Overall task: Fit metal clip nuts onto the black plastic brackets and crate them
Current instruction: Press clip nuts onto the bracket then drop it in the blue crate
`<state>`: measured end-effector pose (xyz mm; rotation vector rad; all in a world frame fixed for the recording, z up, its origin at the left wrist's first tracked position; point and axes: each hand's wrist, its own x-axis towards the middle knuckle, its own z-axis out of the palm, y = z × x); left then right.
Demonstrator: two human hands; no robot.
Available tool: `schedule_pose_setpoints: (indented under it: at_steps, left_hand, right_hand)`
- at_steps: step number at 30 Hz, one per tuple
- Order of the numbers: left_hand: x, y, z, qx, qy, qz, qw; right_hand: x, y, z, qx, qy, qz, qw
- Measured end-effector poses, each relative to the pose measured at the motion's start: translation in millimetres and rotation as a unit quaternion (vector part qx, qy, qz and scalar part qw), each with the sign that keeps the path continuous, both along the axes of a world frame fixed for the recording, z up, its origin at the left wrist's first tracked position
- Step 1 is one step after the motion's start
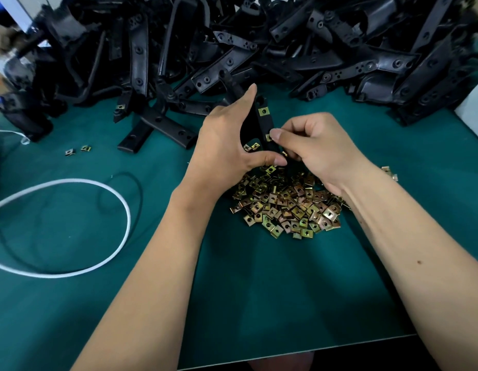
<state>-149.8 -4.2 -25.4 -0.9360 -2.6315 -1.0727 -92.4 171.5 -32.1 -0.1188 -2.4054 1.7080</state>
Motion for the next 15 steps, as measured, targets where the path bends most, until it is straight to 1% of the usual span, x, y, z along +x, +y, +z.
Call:
schedule_pose_setpoints:
  at_steps: [4, 8, 12, 15]
  left_hand:
    - [-1, 0, 0, -0.02, 0.006, 0.004, 1.0]
    - [-3, -2, 3, -0.027, -0.008, 0.027, 0.999]
    - [-1, -3, 5, -0.012, -0.021, 0.054, 0.998]
    - [3, 3, 7, -0.038, -0.031, 0.055, 0.997]
  right_hand:
    - [0, -4, 0, 0.029, 0.014, -0.015, 0.999]
    - [0, -7, 1, 0.131, 0.047, -0.037, 0.99]
    - [2, -11, 5, 0.214, 0.053, -0.057, 0.974]
    - [3, -17, 6, 0.27, 0.05, -0.107, 0.956]
